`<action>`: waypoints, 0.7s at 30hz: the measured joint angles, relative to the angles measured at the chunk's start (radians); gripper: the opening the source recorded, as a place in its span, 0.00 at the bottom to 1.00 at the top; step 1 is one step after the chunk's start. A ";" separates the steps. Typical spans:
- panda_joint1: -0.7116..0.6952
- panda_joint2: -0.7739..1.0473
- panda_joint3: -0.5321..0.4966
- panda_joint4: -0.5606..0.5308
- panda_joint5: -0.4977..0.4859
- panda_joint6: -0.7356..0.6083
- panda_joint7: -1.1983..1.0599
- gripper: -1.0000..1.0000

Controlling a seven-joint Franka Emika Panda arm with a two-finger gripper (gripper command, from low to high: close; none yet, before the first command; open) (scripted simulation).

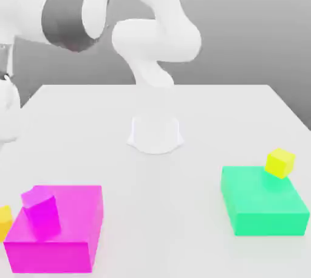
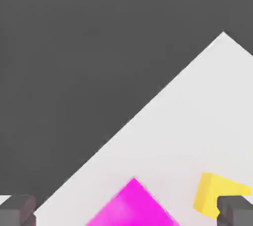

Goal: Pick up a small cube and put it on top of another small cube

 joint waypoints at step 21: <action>-0.147 0.363 0.027 0.010 0.185 0.165 -0.048 0.00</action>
